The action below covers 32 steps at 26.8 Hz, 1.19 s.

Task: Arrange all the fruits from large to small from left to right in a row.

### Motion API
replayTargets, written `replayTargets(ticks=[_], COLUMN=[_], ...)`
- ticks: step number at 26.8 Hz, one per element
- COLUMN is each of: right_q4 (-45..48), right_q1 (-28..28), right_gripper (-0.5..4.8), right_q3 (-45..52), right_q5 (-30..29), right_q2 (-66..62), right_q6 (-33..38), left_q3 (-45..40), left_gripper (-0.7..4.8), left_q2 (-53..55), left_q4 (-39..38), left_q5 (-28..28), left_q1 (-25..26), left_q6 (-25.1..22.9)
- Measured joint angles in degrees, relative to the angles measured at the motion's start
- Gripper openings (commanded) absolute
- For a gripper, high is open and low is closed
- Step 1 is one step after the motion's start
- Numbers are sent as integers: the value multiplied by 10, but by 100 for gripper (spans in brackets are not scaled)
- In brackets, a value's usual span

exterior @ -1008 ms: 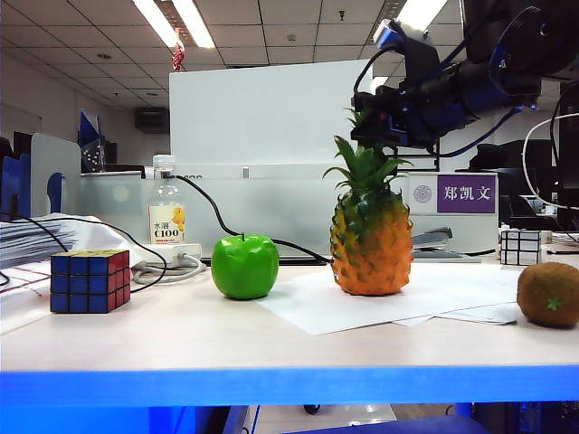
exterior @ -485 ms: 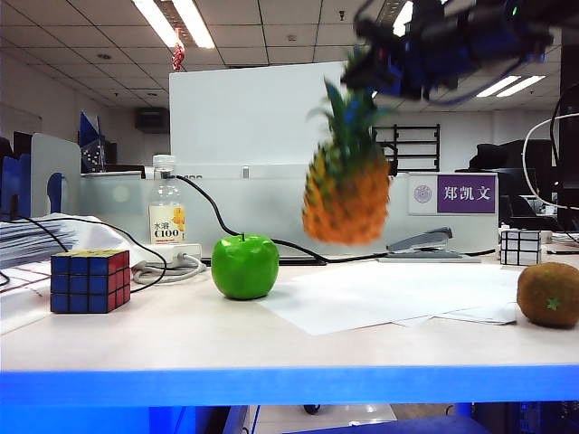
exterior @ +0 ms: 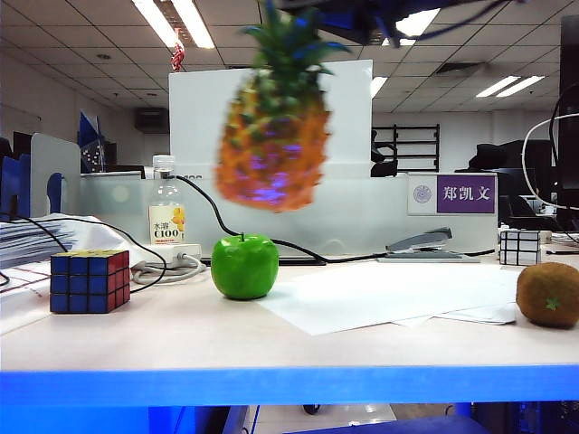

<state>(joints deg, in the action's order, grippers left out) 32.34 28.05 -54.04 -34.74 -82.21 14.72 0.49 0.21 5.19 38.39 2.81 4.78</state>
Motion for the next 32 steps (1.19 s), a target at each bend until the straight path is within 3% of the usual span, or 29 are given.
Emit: replayTargets(ticks=[4,7,11,32], right_q4=[-79,-153,-151,-134], right_q1=[88,156,176,179], right_gripper=[-7,-7,-7,-7], right_q3=[0,1,0,0], right_q5=[20,118,160,168], right_q2=[0,-1,-17,-41], right_q6=[-67,-176,-242,-250], left_q3=[0,0,0,0], left_gripper=[-6,-6,-6,-6], left_q2=[0,0,0,0], left_q4=[1,1,1,2], left_q5=[0,0,0,1], left_q1=[0,0,0,0], left_q6=[0,0,0,0])
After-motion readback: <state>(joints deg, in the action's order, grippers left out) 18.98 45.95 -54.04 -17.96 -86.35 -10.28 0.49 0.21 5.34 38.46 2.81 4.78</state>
